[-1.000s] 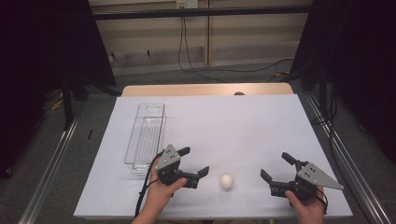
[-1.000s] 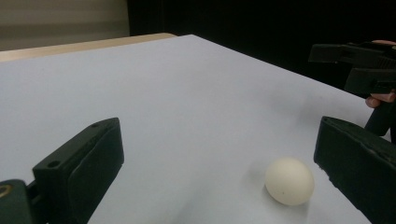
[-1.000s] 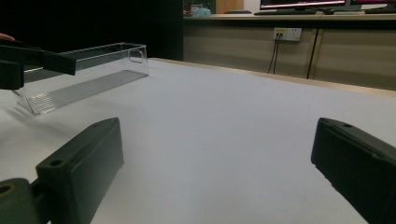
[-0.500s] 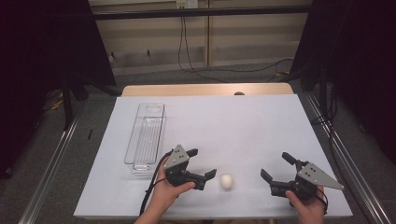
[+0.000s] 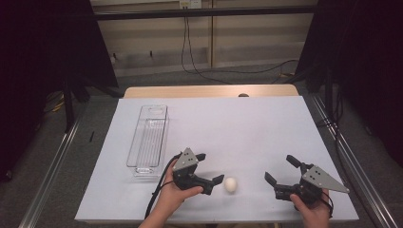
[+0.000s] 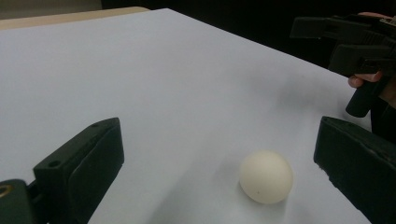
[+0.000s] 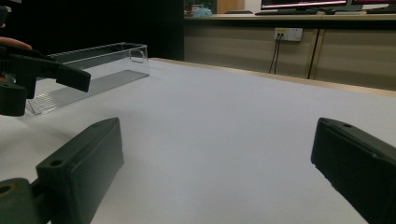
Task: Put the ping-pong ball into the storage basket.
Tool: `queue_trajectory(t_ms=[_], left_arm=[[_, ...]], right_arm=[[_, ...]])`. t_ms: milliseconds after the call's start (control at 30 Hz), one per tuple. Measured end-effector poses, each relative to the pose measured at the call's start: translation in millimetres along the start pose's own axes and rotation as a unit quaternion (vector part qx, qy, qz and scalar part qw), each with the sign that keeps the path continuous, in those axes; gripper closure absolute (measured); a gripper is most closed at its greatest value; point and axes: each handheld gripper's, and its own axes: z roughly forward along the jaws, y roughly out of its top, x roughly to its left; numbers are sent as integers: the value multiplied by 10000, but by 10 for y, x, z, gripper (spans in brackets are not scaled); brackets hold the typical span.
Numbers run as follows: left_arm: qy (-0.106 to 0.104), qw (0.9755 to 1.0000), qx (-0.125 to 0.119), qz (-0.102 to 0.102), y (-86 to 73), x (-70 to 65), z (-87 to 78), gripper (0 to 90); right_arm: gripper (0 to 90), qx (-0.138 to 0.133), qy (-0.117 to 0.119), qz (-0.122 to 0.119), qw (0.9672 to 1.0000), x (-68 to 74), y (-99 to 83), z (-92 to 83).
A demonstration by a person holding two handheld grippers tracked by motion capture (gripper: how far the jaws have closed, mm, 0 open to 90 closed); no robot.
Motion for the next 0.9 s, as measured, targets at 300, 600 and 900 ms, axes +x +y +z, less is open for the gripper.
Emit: queue_trajectory(t_ms=[300,600,900], left_arm=[[-11,9999,165,46,-3,-28,55,19],[-77,9994,326,53,7,-43,112,20],[-53,9982,582,150,13,-71,178,21]], right_arm=[[21,-16,-12,-2,10000,-10,2,-5],[22,-14,3,1,10000,-8,2,-4],[21,-17,47,-12,10000,-12,5,-9]])
